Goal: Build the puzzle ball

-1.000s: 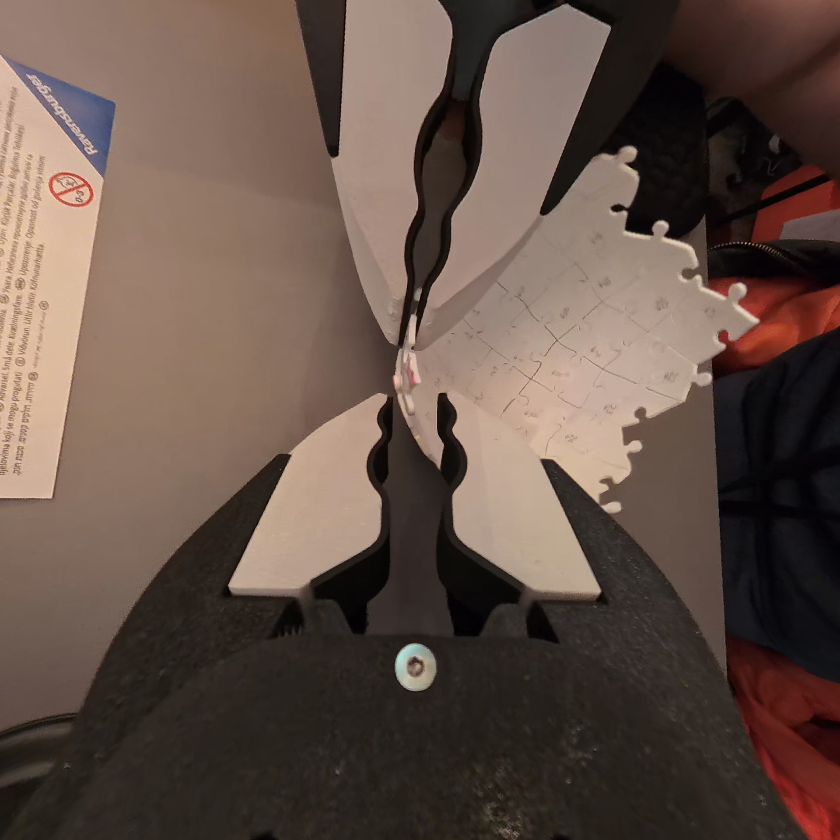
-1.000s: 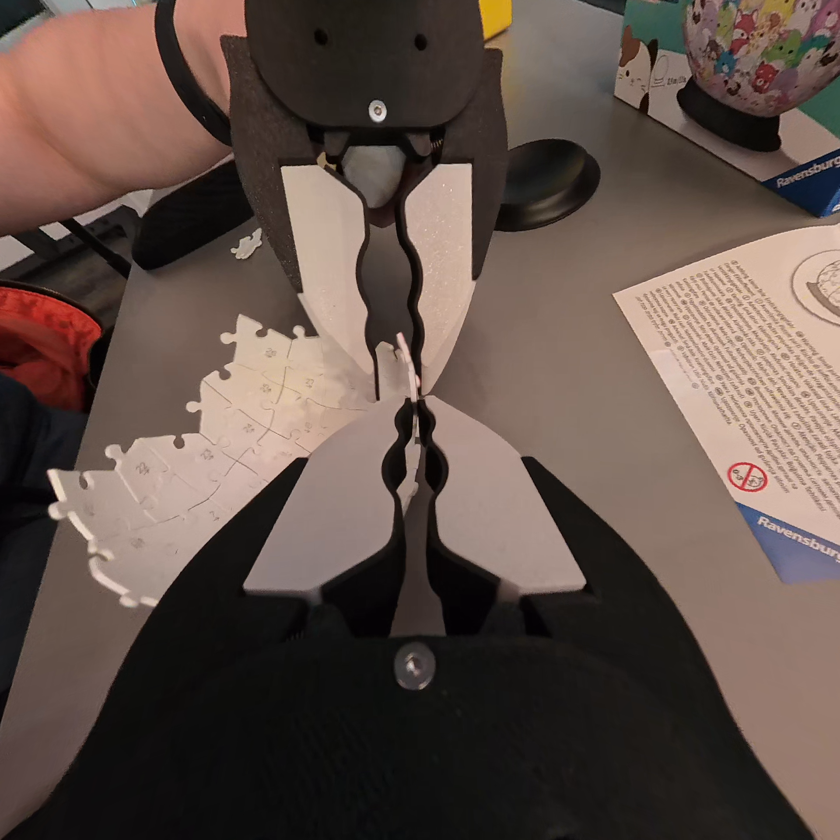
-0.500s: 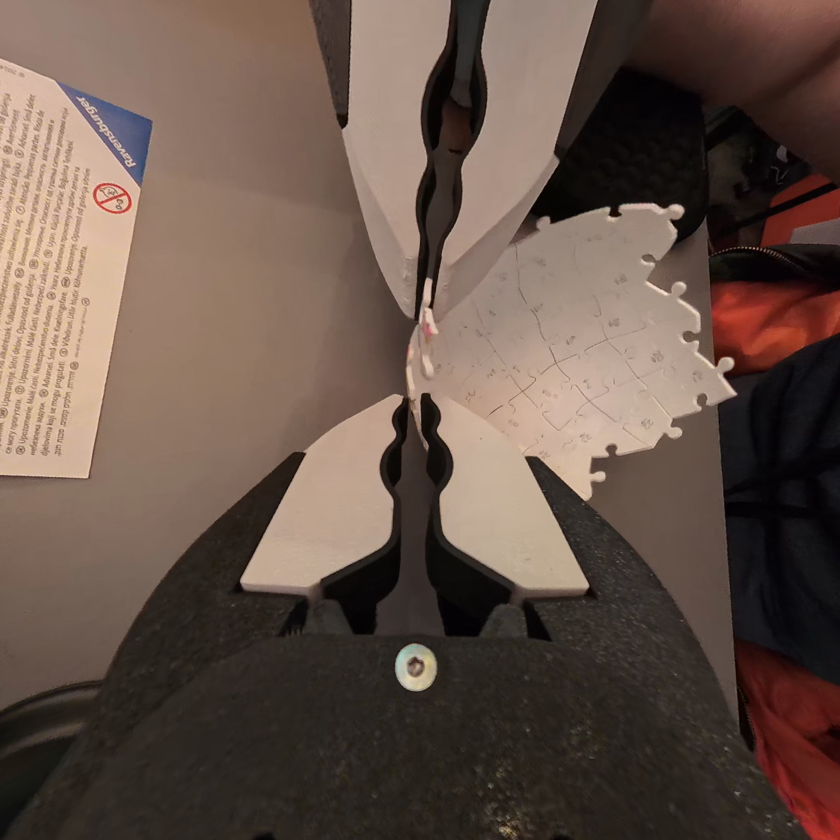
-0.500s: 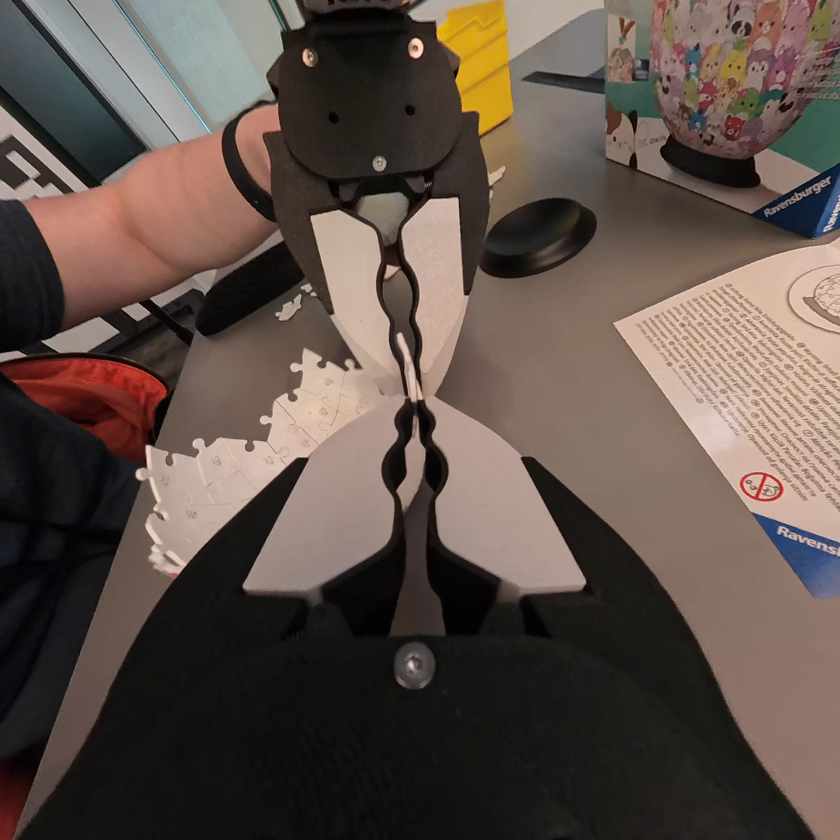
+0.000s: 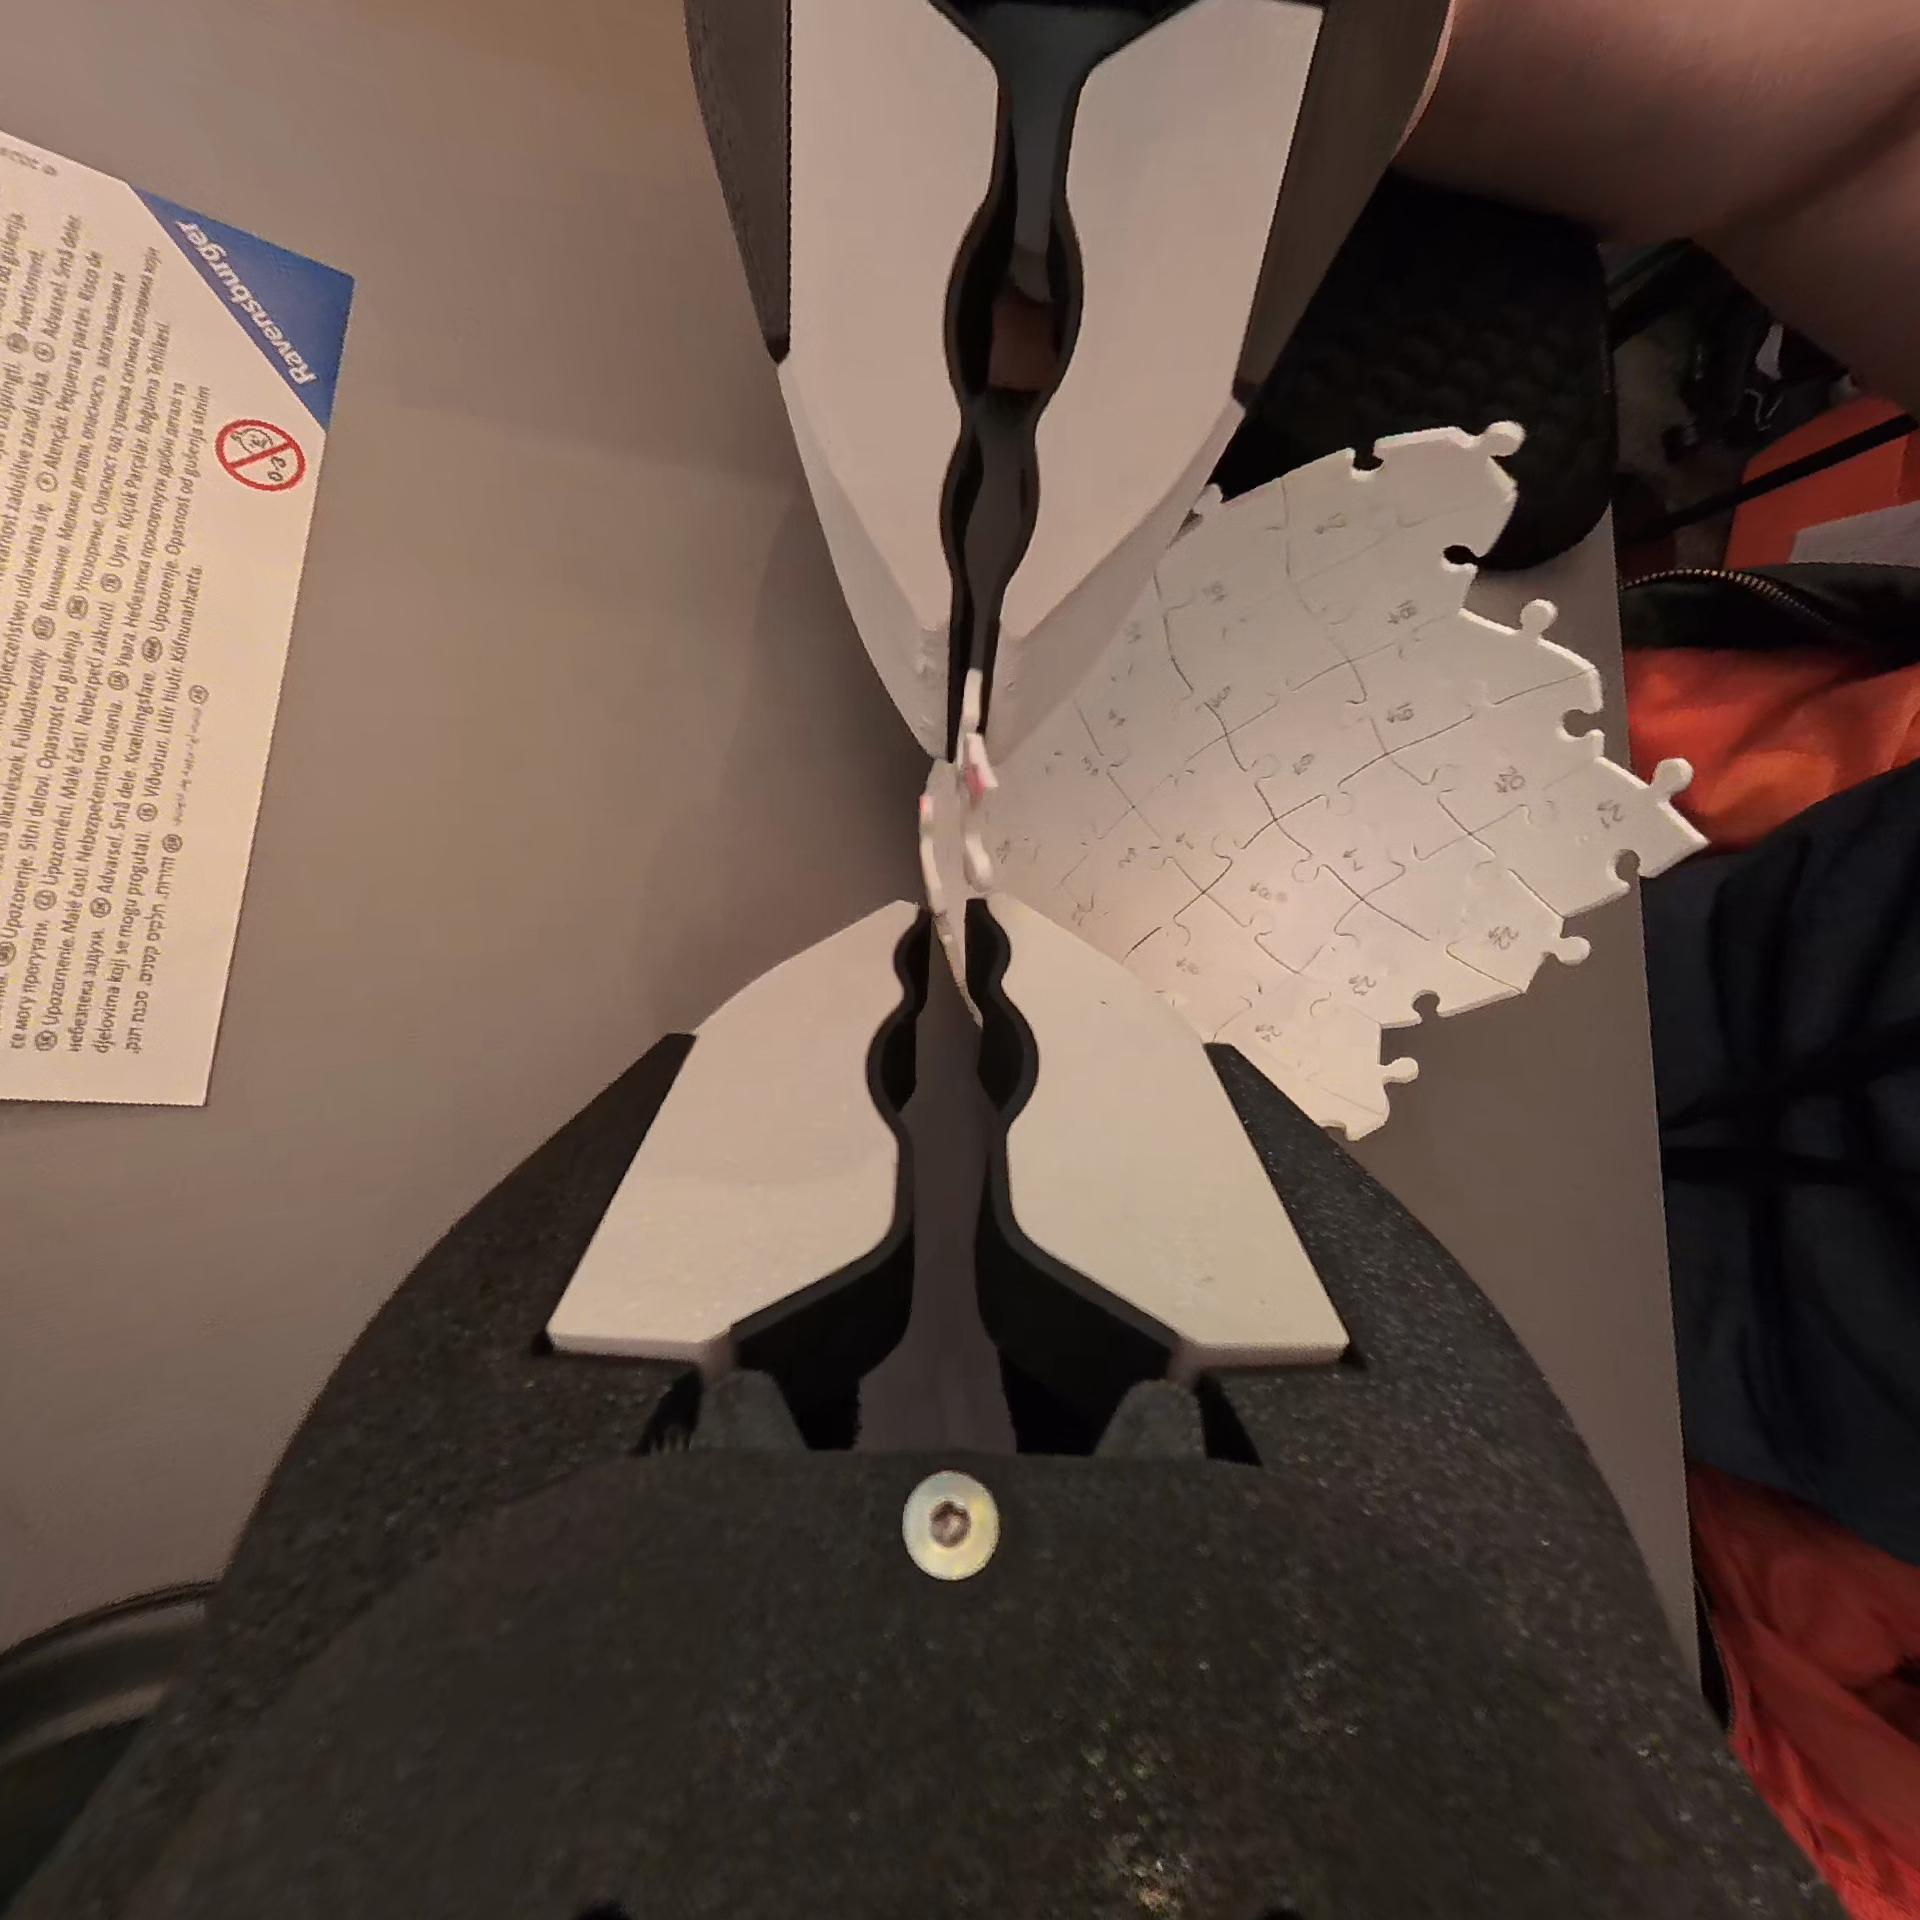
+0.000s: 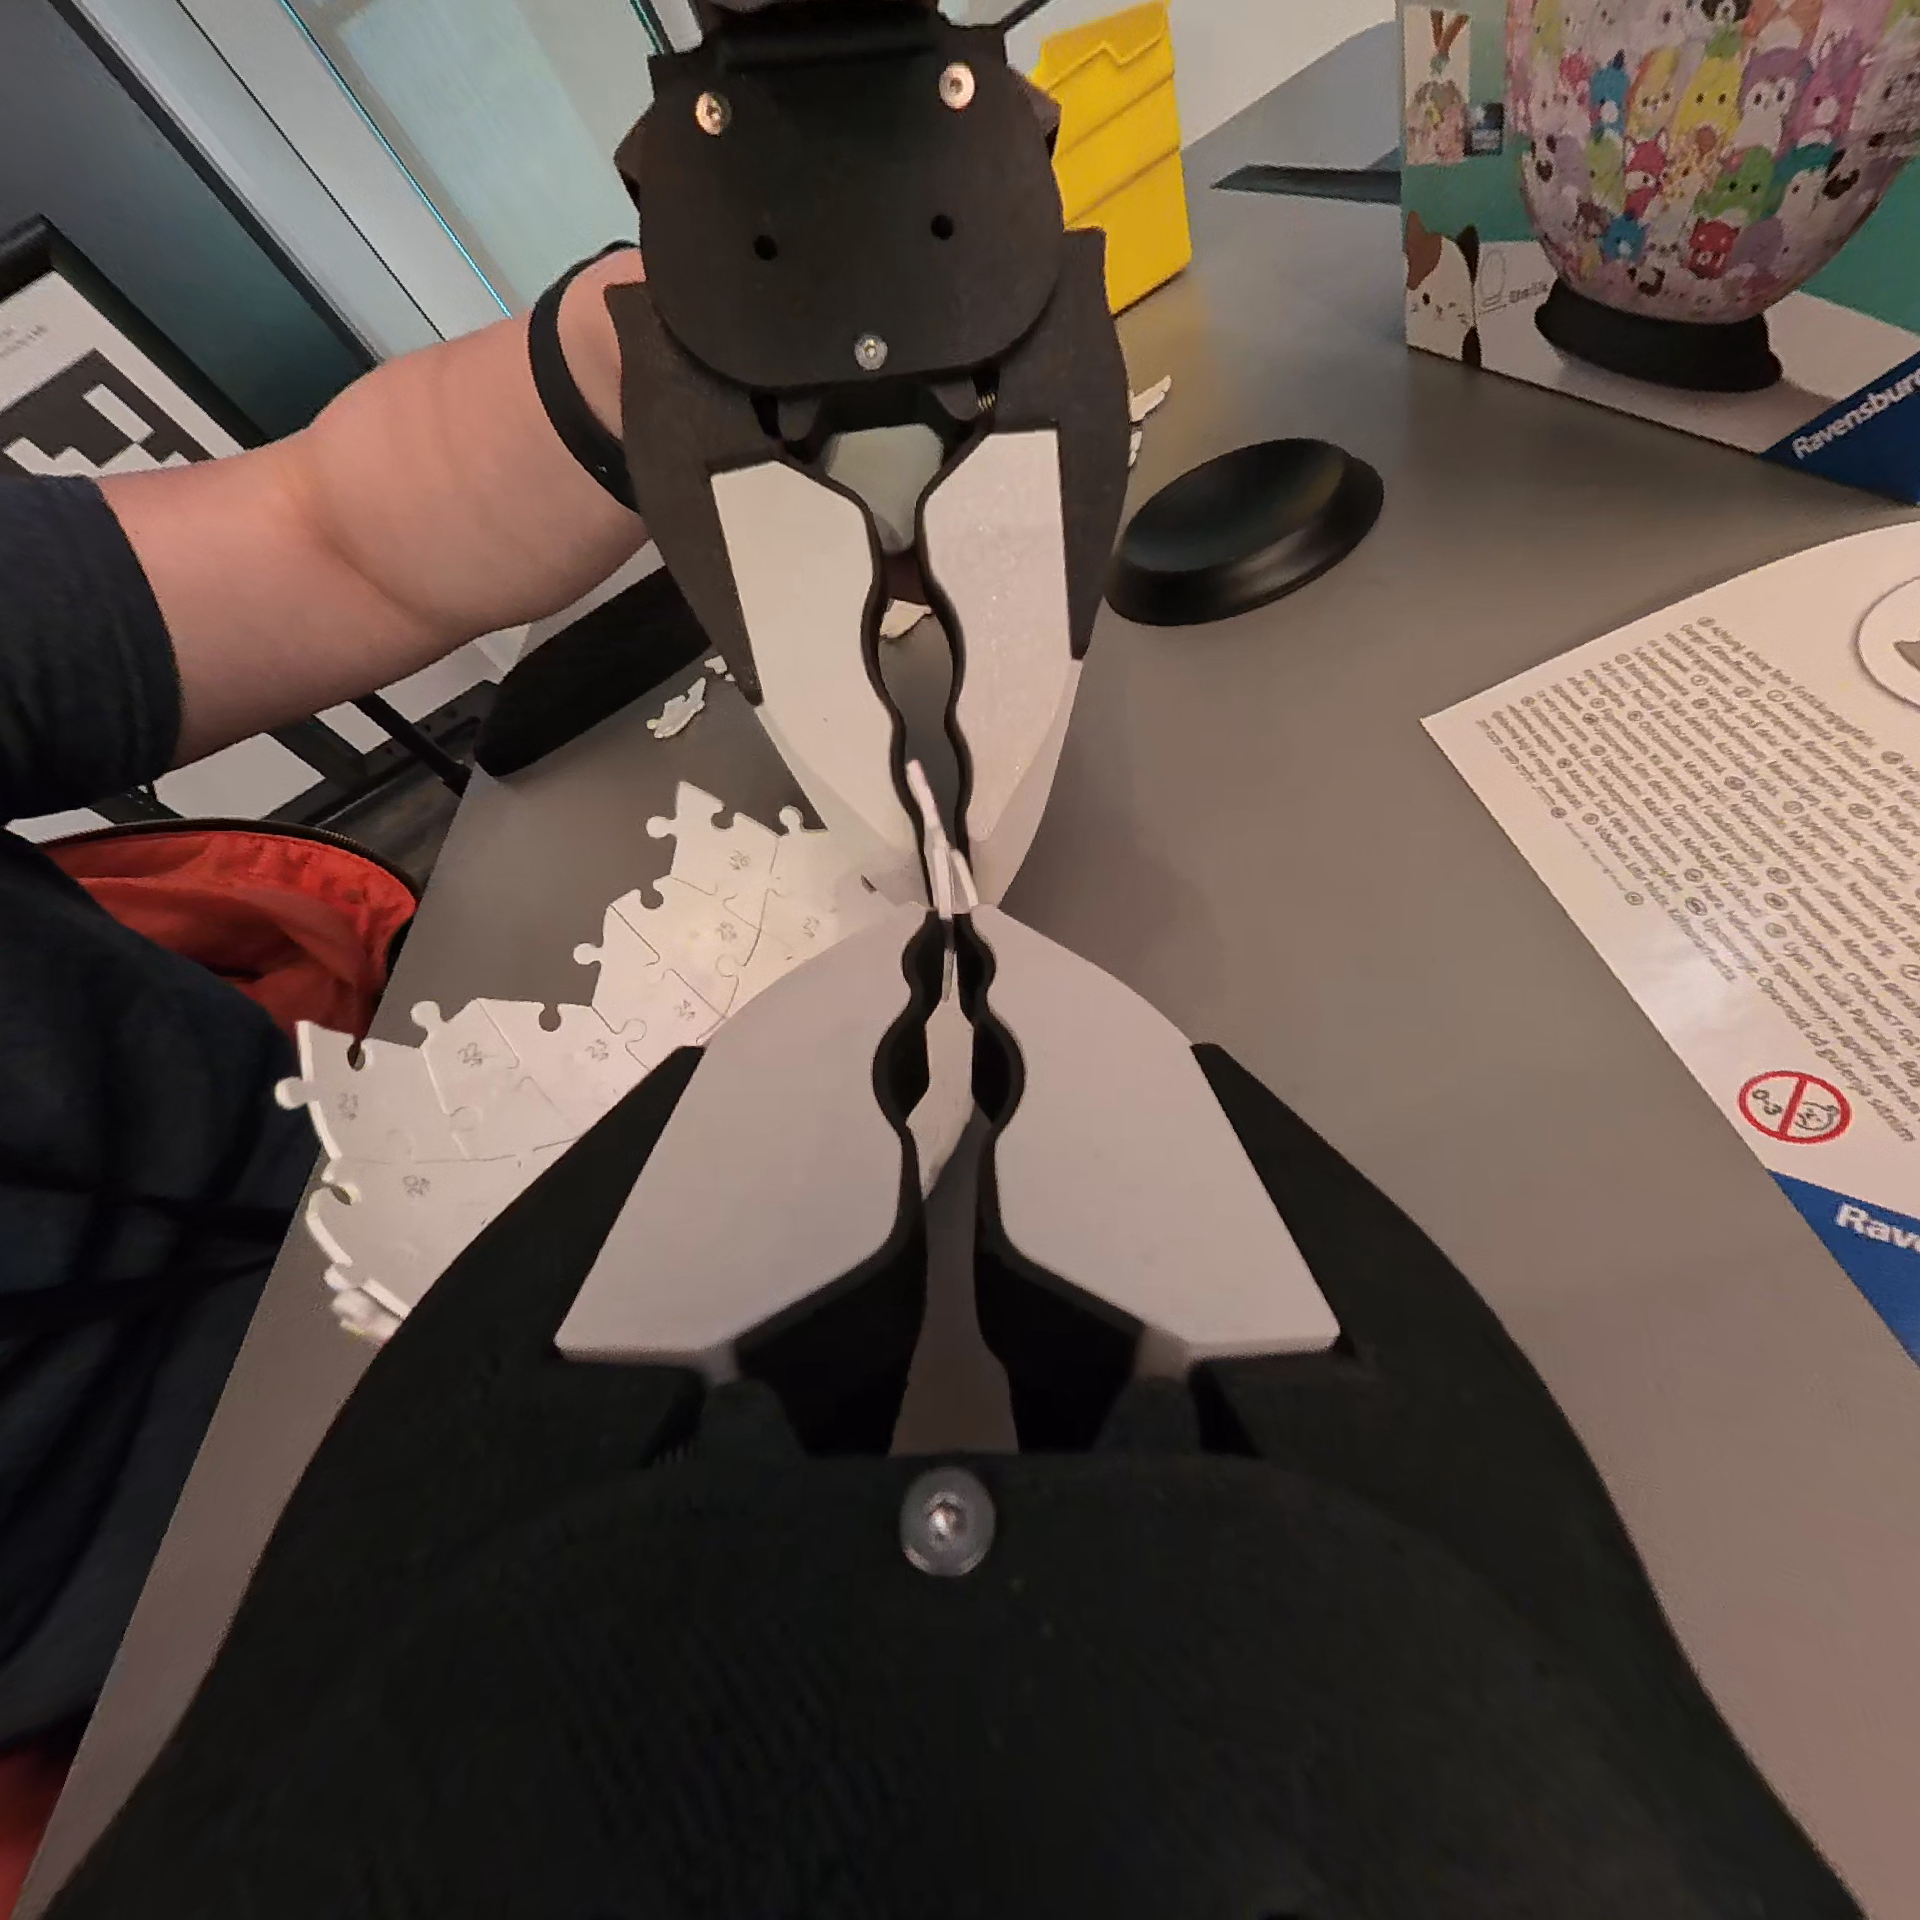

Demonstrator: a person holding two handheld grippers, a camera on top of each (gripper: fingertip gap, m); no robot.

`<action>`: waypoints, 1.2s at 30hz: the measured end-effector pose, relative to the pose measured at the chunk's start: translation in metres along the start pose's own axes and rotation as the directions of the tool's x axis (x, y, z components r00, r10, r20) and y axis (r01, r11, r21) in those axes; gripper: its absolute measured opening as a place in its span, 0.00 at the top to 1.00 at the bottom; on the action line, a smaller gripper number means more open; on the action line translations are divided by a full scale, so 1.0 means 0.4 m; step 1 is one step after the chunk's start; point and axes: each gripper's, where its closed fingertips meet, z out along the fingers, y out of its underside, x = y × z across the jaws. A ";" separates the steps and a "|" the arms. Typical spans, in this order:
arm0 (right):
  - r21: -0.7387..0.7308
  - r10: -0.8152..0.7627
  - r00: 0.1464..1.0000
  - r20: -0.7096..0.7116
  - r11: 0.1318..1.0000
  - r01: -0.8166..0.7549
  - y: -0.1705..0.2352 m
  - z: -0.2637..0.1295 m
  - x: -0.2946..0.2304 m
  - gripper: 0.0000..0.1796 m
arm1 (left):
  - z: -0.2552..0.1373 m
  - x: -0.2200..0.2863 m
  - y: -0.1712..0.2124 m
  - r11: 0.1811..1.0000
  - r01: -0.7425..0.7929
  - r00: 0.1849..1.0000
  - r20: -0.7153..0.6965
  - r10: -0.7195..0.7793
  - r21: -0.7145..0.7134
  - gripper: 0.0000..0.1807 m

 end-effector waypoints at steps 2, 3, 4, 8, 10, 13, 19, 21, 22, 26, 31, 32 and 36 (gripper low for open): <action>0.006 0.009 1.000 -0.004 1.000 -0.009 -0.002 -0.002 0.004 0.98 | 0.001 -0.003 0.002 1.000 -0.005 1.000 0.006 0.005 -0.006 0.97; 0.008 0.010 1.000 -0.005 1.000 -0.010 -0.002 -0.003 0.005 0.98 | 0.001 -0.004 0.003 1.000 -0.005 1.000 0.006 0.005 -0.009 0.97; 0.004 0.010 1.000 -0.006 1.000 -0.010 -0.002 -0.003 0.006 0.98 | 0.001 -0.004 0.004 1.000 -0.003 1.000 0.005 0.003 -0.011 0.97; -0.019 0.000 1.000 -0.020 1.000 0.000 0.005 0.003 0.008 0.98 | -0.002 -0.007 -0.003 1.000 0.006 1.000 0.002 -0.006 0.001 0.94; -0.022 -0.002 1.000 -0.025 1.000 0.001 0.006 0.004 0.009 0.98 | -0.003 -0.008 -0.006 1.000 0.010 1.000 -0.002 -0.010 0.007 0.94; -0.017 -0.002 1.000 -0.028 1.000 0.002 0.005 0.002 0.009 0.98 | -0.004 -0.006 -0.013 1.000 0.011 1.000 -0.008 -0.011 0.018 0.93; -0.018 -0.001 0.999 -0.036 1.000 0.001 0.005 0.003 0.011 0.98 | -0.006 -0.005 -0.030 0.999 0.033 0.999 -0.018 -0.032 0.044 0.94; -0.019 0.000 0.999 -0.041 1.000 0.000 0.006 0.003 0.013 0.98 | -0.004 -0.007 -0.032 0.998 0.042 0.999 -0.015 -0.041 0.047 0.96; -0.020 0.001 0.999 -0.043 1.000 -0.002 0.006 0.003 0.014 0.98 | -0.004 -0.007 -0.033 0.998 0.046 0.999 -0.017 -0.045 0.050 0.97; -0.025 0.003 0.999 -0.041 1.000 -0.004 0.008 0.004 0.013 0.98 | -0.002 -0.007 -0.032 0.997 0.055 0.998 -0.022 -0.054 0.051 0.98; -0.029 0.015 0.999 -0.049 0.999 -0.016 0.009 0.005 0.017 0.95 | -0.001 -0.012 -0.027 0.998 0.054 0.999 -0.008 -0.053 0.038 0.98; -0.022 0.020 0.998 -0.055 1.000 -0.021 0.007 0.004 0.020 0.93 | -0.001 -0.013 -0.024 0.998 0.048 0.999 -0.002 -0.047 0.033 0.99; -0.039 0.019 0.998 -0.054 0.999 -0.022 0.010 0.003 0.024 0.91 | -0.001 -0.012 -0.021 0.999 0.045 0.999 -0.001 -0.045 0.025 0.99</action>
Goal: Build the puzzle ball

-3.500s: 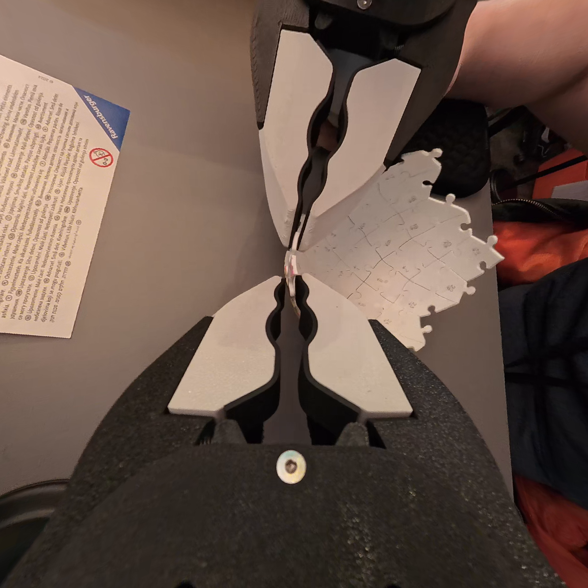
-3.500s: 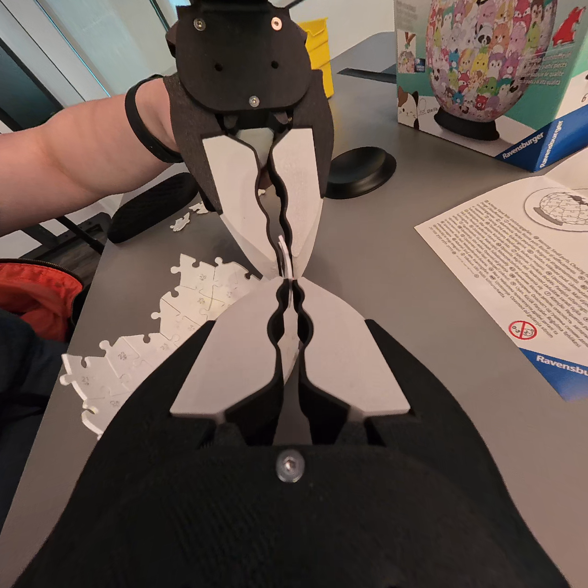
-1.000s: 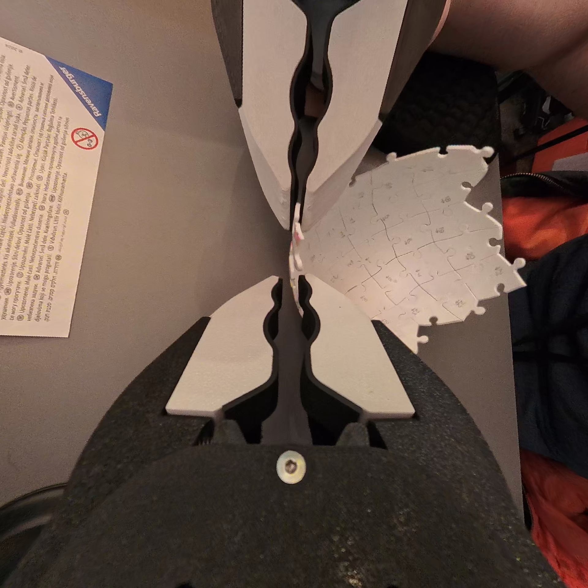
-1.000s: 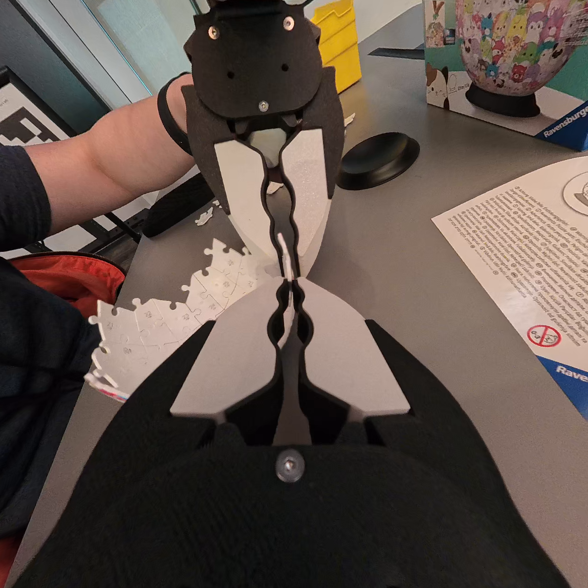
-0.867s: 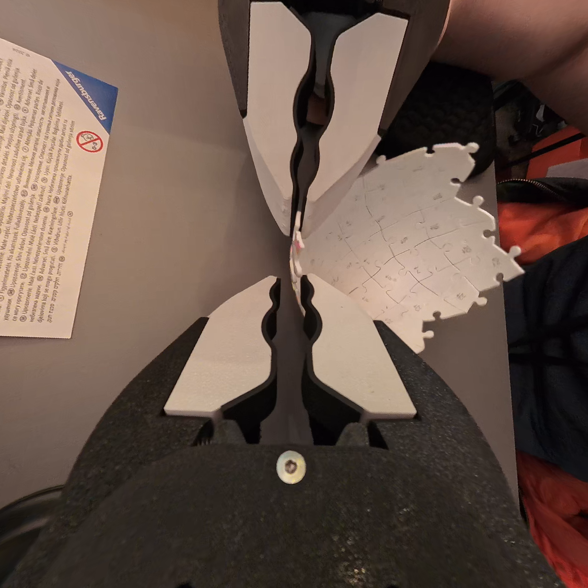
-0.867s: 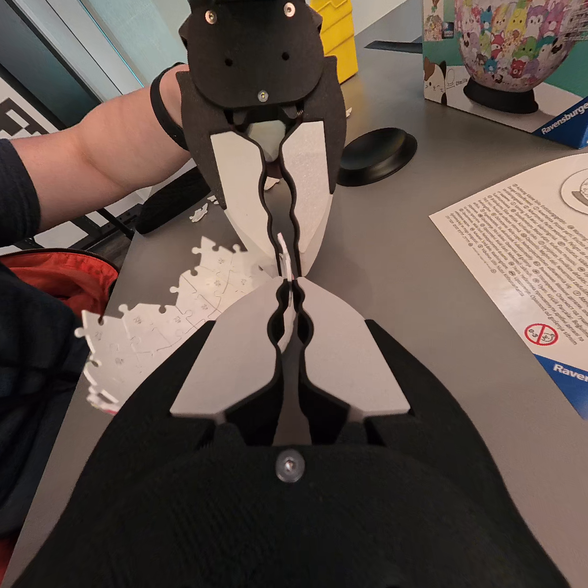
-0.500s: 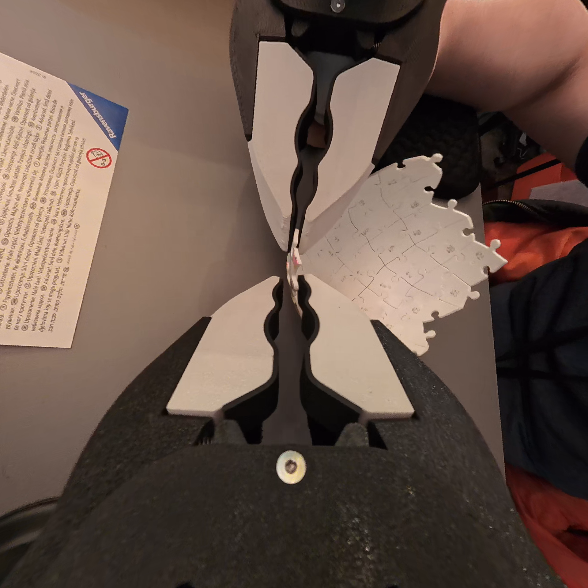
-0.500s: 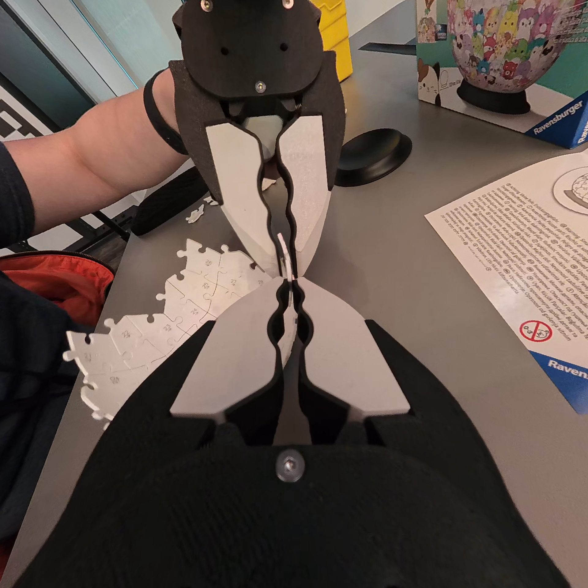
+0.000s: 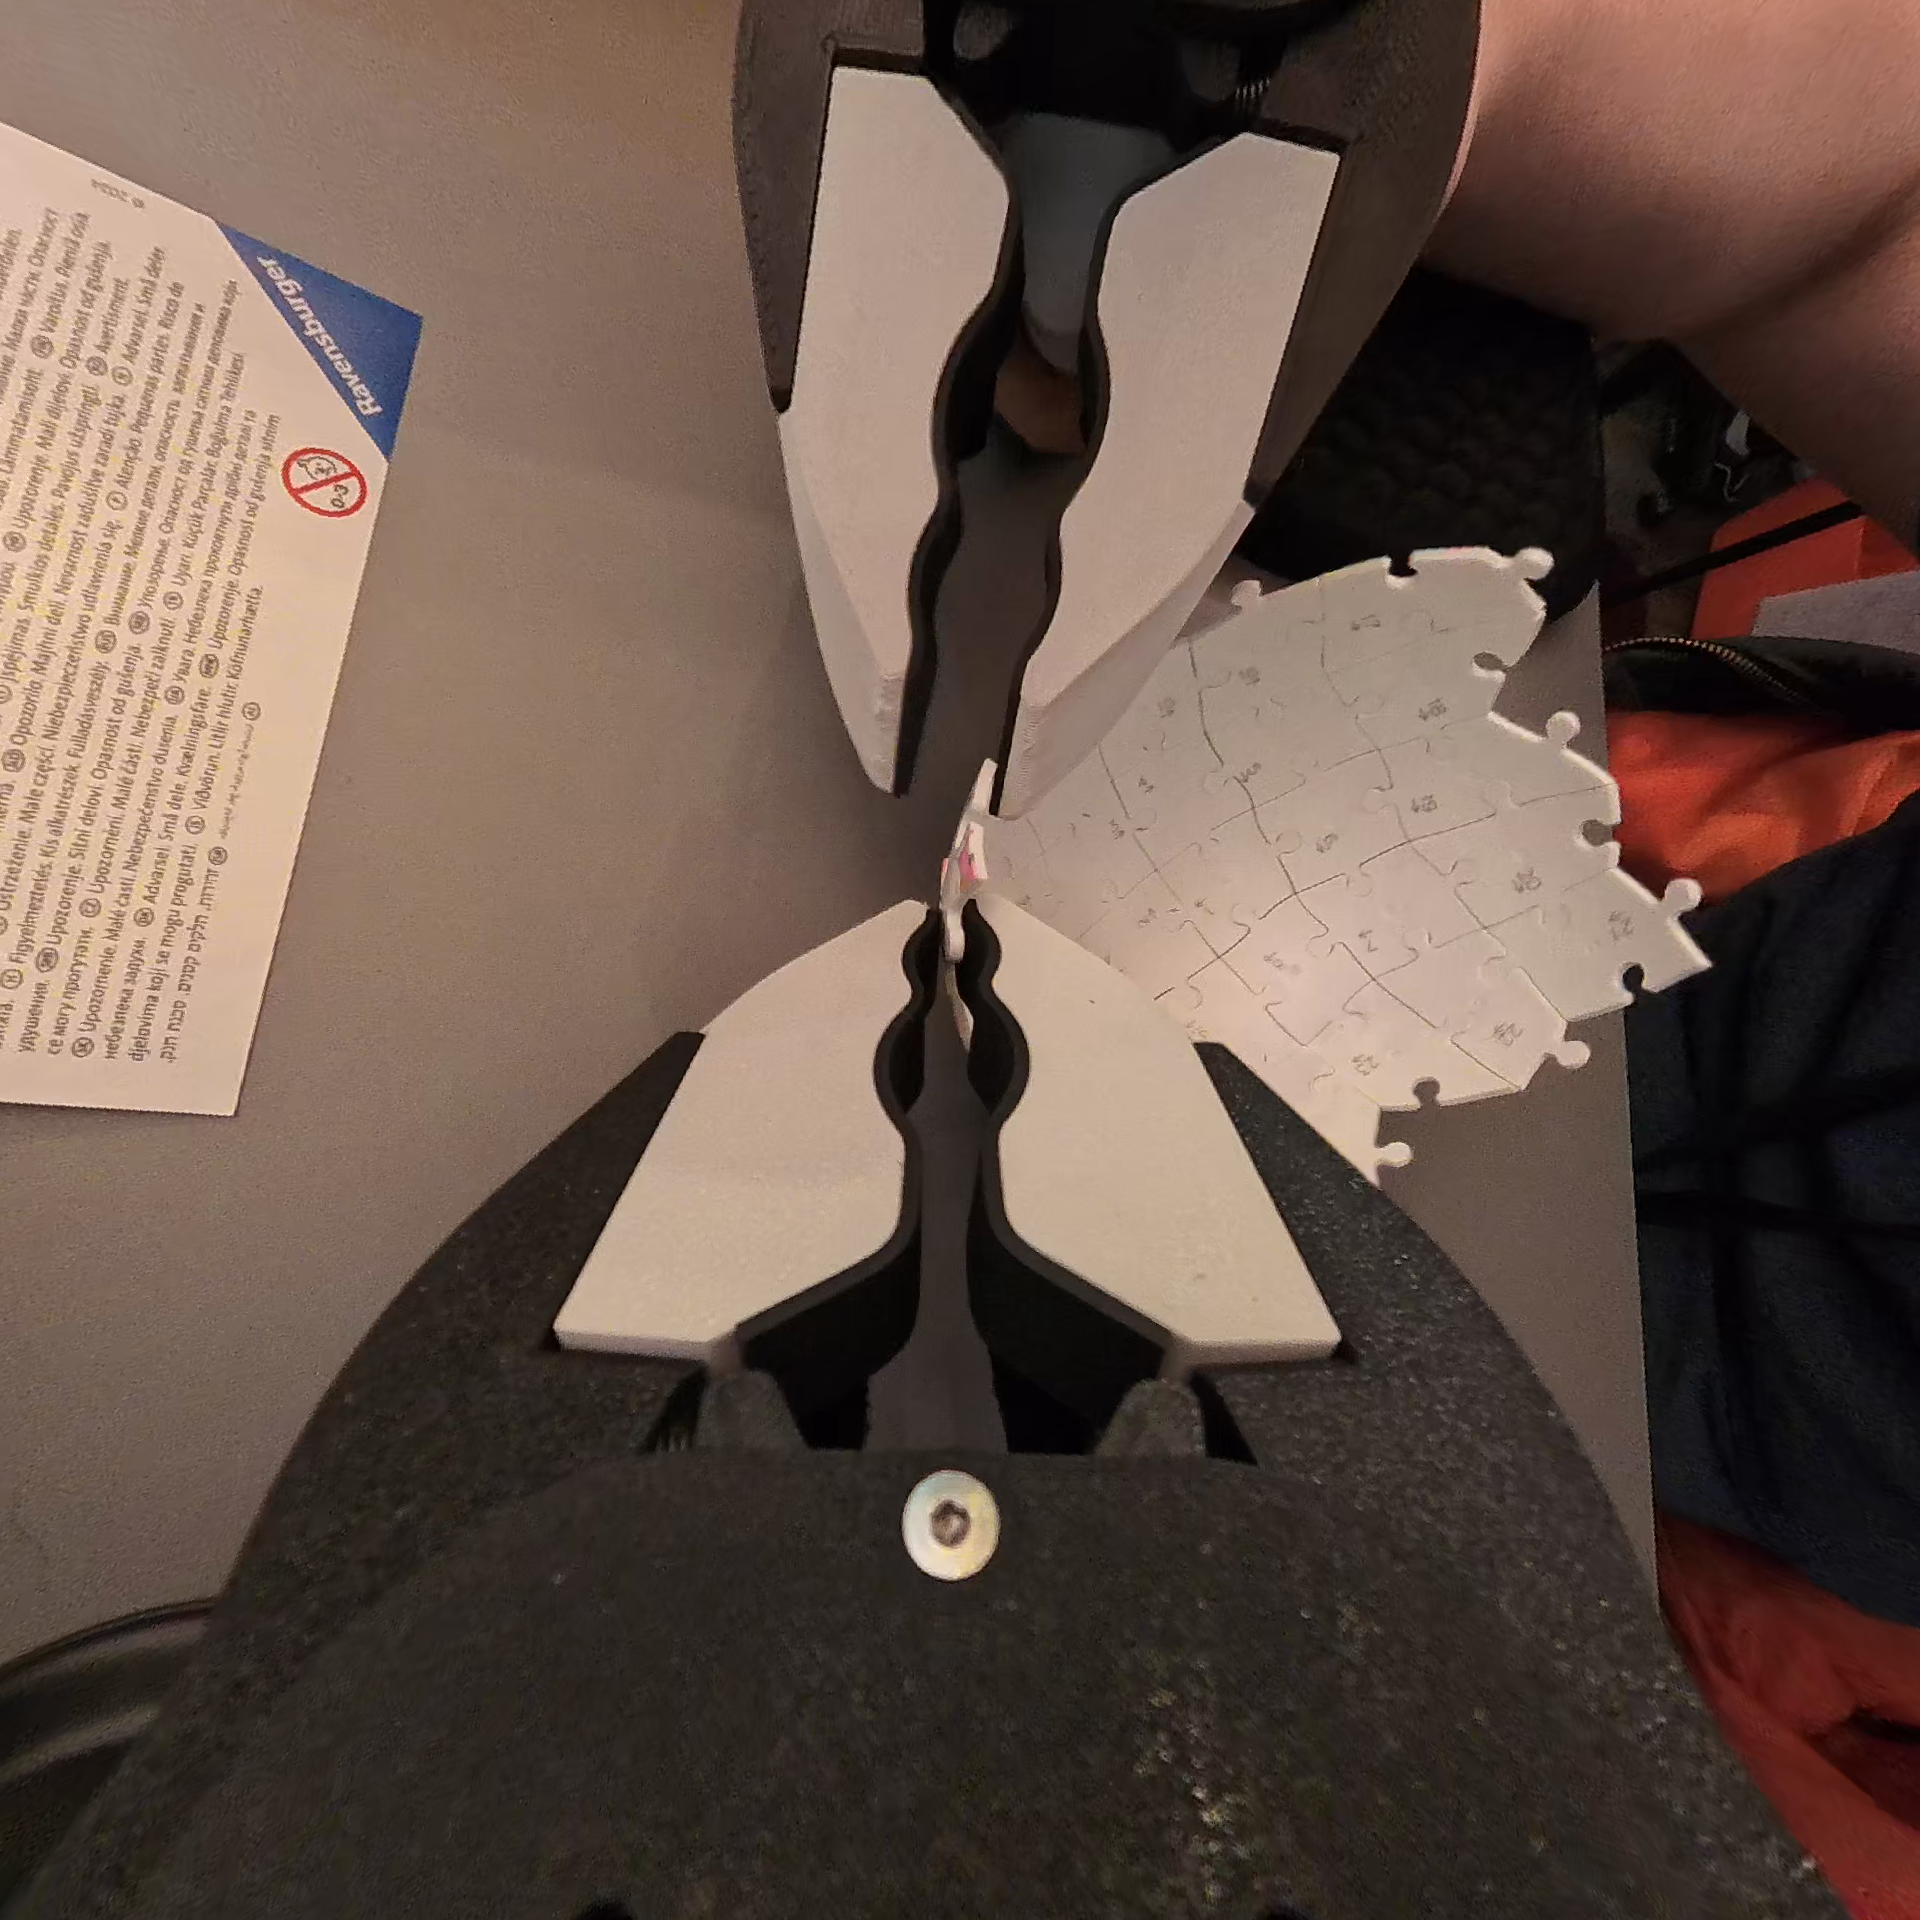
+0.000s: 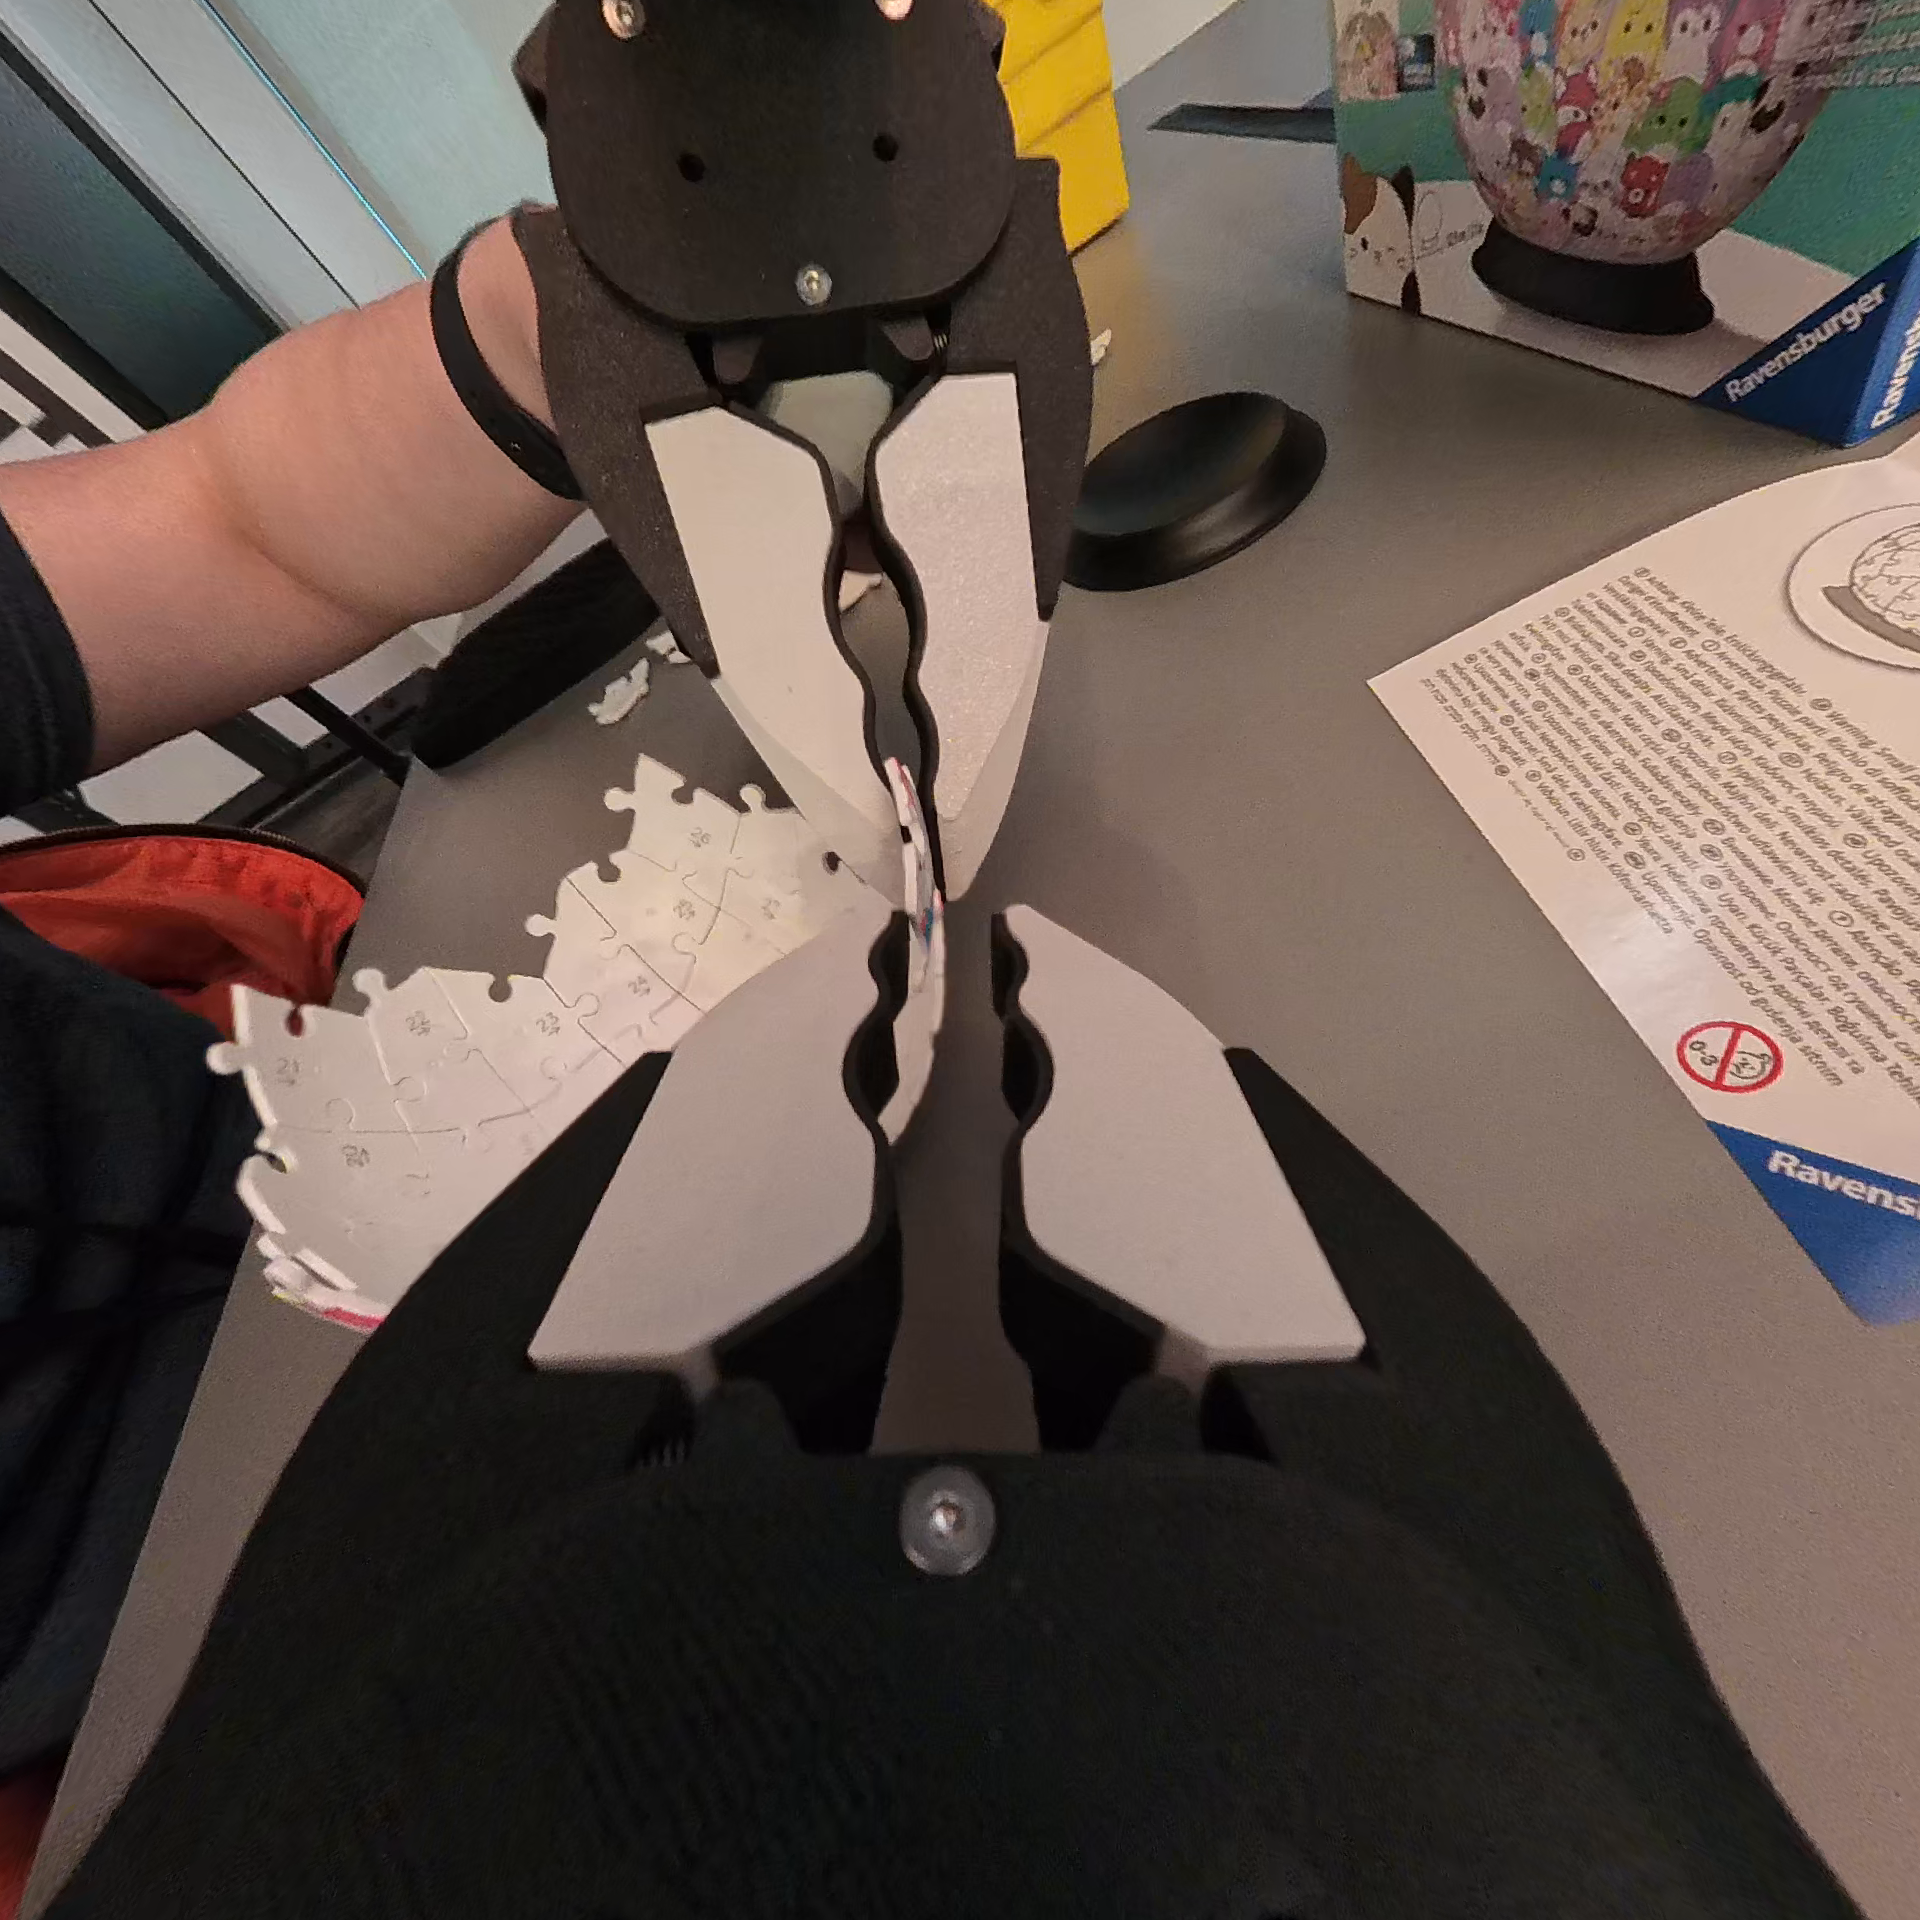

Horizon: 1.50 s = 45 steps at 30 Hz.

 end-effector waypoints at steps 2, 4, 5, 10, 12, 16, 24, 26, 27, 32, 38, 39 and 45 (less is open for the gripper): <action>-0.040 -0.029 1.000 -0.013 0.999 0.028 0.008 0.003 0.005 0.90 | 0.000 -0.002 0.002 1.000 -0.003 1.000 0.007 0.003 -0.007 0.99; -0.076 -0.054 0.998 -0.015 0.996 0.053 0.011 0.006 0.004 0.88 | 0.001 -0.002 0.002 1.000 -0.006 1.000 0.012 0.006 -0.009 0.99; -0.085 -0.067 0.998 -0.012 0.994 0.066 0.011 0.006 0.001 0.88 | 0.001 -0.002 0.002 1.000 -0.008 1.000 0.014 0.008 -0.009 0.99; -0.165 -0.108 0.994 -0.023 0.981 0.103 0.029 0.021 0.001 0.91 | 0.002 -0.001 0.001 1.000 -0.017 1.000 0.020 0.017 -0.015 0.99; -0.184 -0.119 0.993 -0.020 0.976 0.113 0.035 0.027 -0.002 0.94 | 0.003 -0.003 0.003 0.999 -0.023 0.999 0.029 0.024 -0.025 0.99; -0.189 -0.075 0.997 0.007 0.979 0.075 0.041 0.034 -0.009 0.97 | 0.005 -0.002 0.010 0.999 -0.035 0.999 0.029 0.036 -0.037 0.99; -0.194 -0.035 0.999 0.027 0.980 0.040 0.047 0.037 -0.010 0.98 | 0.008 0.002 0.011 0.997 -0.054 0.998 0.036 0.056 -0.046 0.99; -0.195 -0.028 0.999 0.021 0.980 0.032 0.050 0.037 -0.010 0.98 | 0.009 0.003 0.012 0.997 -0.057 0.997 0.039 0.059 -0.052 0.99; -0.198 -0.017 1.000 0.020 0.980 0.021 0.051 0.037 -0.011 0.98 | 0.011 0.003 0.013 0.997 -0.058 0.997 0.039 0.060 -0.053 0.99; -0.215 -0.068 0.998 0.006 0.974 0.067 0.061 0.038 -0.016 0.98 | 0.017 0.009 0.019 0.996 -0.062 0.997 0.035 0.064 -0.068 0.99; -0.200 -0.127 0.992 0.010 0.972 0.126 0.051 0.036 -0.022 0.98 | 0.013 0.013 0.014 0.996 -0.060 0.998 0.032 0.062 -0.067 0.99; -0.200 -0.144 0.990 0.005 0.970 0.142 0.048 0.035 -0.021 0.98 | 0.013 0.014 0.013 0.996 -0.061 0.997 0.035 0.064 -0.067 0.99; -0.198 -0.134 0.991 0.010 0.971 0.133 0.041 0.035 -0.024 0.98 | 0.010 0.015 0.011 0.995 -0.065 0.997 0.038 0.068 -0.072 0.99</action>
